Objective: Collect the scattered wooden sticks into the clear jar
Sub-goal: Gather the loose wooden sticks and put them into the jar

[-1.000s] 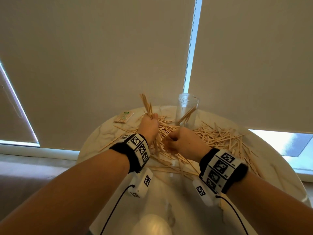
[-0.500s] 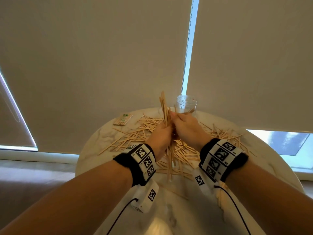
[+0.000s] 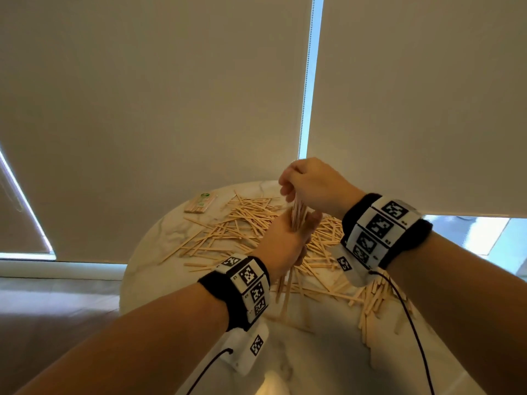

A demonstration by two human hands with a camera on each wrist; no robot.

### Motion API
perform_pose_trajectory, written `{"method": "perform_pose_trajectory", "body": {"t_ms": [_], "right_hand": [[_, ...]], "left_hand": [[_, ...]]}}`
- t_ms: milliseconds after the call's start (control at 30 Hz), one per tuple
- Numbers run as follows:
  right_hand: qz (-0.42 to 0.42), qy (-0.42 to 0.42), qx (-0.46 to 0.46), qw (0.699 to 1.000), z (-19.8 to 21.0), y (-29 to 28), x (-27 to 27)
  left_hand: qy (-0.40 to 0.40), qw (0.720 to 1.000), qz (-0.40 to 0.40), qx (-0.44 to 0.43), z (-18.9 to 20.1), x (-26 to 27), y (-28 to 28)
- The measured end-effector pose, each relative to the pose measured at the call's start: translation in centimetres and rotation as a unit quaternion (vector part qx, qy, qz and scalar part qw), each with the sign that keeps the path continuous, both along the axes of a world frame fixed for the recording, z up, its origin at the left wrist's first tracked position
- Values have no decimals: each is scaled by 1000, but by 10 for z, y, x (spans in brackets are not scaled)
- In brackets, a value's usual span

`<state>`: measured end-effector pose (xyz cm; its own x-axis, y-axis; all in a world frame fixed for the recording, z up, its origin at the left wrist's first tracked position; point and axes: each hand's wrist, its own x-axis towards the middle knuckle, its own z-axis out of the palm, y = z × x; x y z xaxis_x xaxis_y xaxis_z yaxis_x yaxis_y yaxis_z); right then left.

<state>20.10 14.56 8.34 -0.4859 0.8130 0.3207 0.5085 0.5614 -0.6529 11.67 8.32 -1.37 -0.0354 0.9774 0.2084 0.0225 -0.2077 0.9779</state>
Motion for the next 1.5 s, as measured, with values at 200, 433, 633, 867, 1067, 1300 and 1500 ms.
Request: {"method": "perform_pose_trajectory", "body": {"t_ms": [200,433,633,867,1067,1300,1500], "right_hand": [[13,-68,44,997,5,-1,4],[30,-84,-43,995,-7,0,8],[91,-81,-130,984,-49,-10,25],[138,-127,-225,956,-75,-25,10],[132,-143,-191,962,-62,-25,5],[116,-32,-229,966,-59,-29,6],[207,-132,-255,935,-61,-32,13]], "left_hand": [[-64,998,0,-25,-1,-4,4],[-63,998,15,-11,4,-7,5],[-141,977,146,67,29,-40,24],[-188,968,146,74,31,-45,27],[-182,972,136,62,24,-43,23],[-178,977,105,43,25,-43,22],[-236,964,121,34,31,-48,23]]}}
